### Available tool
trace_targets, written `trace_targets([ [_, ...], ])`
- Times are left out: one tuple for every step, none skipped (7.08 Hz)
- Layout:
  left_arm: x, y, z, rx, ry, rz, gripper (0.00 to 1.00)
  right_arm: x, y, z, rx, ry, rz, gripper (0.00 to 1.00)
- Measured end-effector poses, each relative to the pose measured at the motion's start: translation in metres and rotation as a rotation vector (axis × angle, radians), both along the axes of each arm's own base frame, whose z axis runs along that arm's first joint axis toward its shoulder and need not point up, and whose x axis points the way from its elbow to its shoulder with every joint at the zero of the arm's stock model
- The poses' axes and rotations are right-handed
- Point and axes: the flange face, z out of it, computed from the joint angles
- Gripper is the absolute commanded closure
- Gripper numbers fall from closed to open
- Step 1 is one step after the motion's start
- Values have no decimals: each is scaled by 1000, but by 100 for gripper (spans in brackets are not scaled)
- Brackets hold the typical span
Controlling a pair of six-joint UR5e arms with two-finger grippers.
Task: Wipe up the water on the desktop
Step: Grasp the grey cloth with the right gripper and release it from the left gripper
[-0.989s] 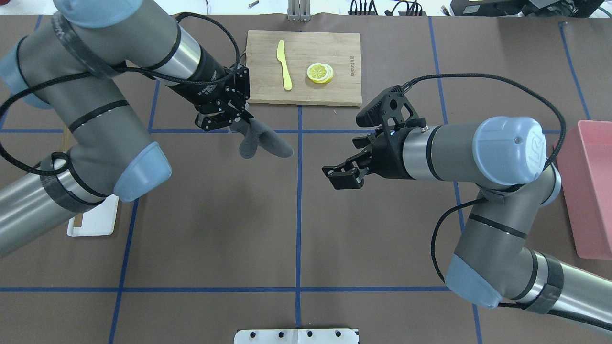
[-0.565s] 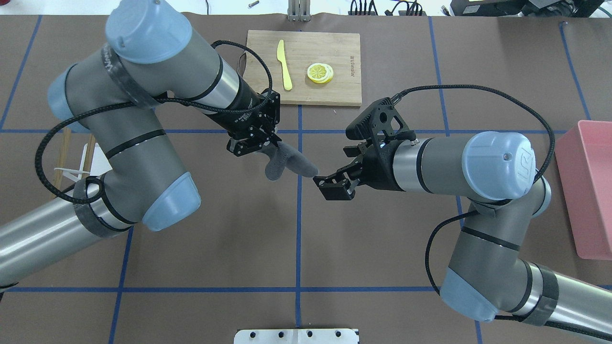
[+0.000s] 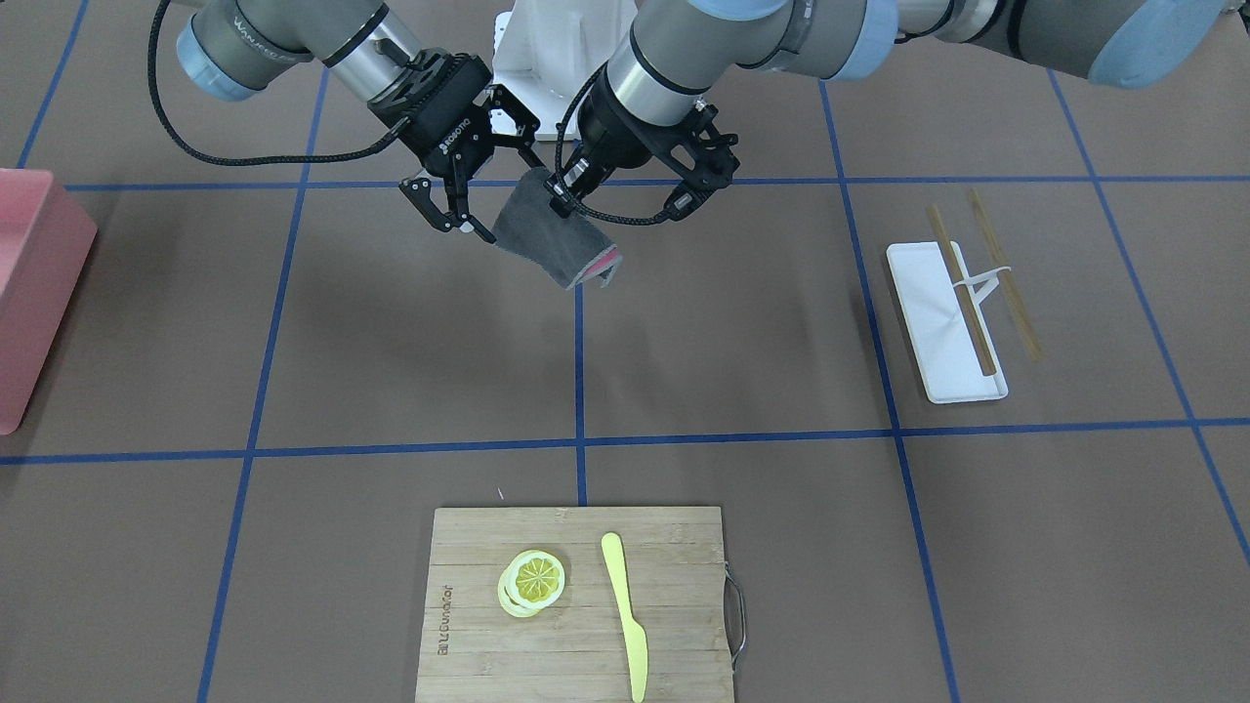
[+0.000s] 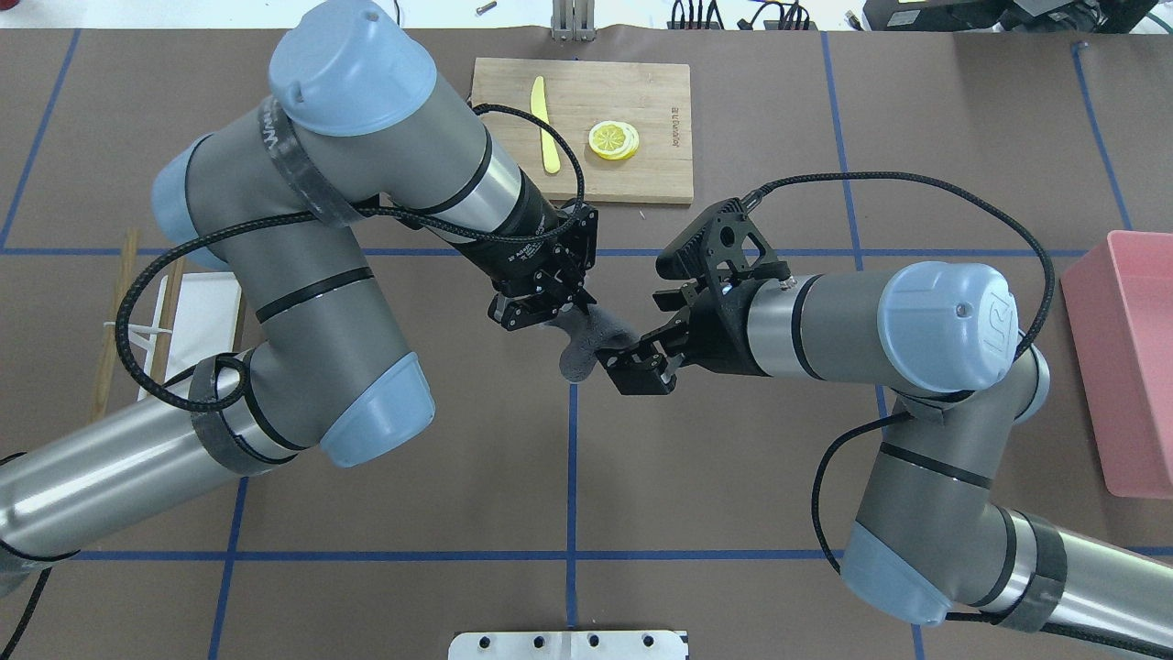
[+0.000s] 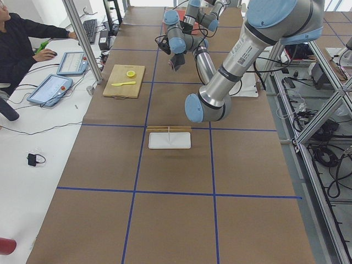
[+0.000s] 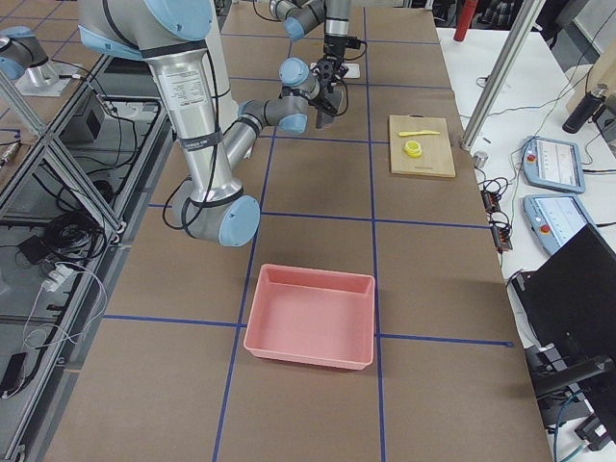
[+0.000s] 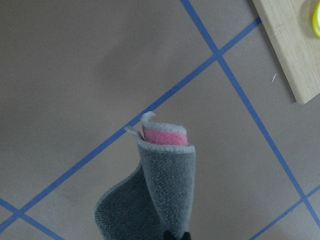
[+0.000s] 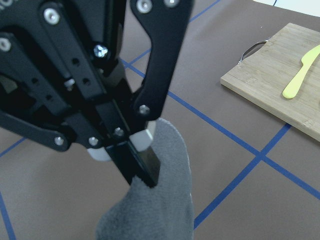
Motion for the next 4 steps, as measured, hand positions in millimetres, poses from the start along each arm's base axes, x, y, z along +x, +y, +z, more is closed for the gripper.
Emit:
trace_targets([
  [1,0,-1,-3,2,3,100,0,0,0,-1,-1,-1,72],
  [2,0,-1,-6,0,4,100,1,1,-1,-1,-4,-2,95],
  [3,-1,1,-10,-4,5,100,2,2,-2,-1,-7,-3,100],
  [4,-2,2,-11,-7,4,100,5,3,-2,-1,-9,-5,100],
])
